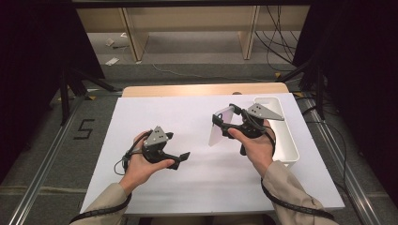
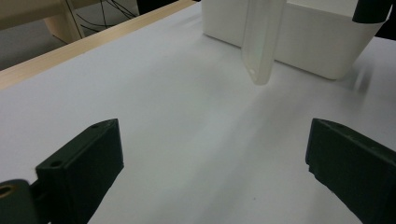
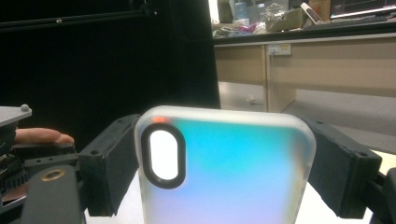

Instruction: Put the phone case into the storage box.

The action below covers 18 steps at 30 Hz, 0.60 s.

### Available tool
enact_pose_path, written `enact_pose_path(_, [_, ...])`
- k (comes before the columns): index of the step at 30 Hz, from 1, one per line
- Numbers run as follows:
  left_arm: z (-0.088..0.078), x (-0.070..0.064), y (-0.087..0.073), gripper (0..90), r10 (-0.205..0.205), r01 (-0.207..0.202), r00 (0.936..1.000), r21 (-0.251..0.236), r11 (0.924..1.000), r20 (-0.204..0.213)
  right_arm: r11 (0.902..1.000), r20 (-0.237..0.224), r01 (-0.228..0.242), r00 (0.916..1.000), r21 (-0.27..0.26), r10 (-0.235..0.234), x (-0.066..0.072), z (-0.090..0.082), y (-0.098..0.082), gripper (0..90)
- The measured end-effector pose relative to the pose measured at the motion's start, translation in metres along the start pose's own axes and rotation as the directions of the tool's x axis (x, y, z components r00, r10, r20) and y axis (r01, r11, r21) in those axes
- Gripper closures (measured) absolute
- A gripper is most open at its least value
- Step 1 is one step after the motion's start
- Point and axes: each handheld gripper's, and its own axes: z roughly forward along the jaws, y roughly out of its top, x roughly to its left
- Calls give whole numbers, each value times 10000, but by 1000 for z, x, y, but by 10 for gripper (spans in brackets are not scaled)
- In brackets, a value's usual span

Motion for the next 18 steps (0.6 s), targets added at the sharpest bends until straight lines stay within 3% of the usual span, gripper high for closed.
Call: enact_pose_path(18, [-14, 13, -10, 36, -114, 115, 9991, 27, 9999, -403, 9999, 163, -67, 9998, -90, 68, -5, -4, 4, 184])
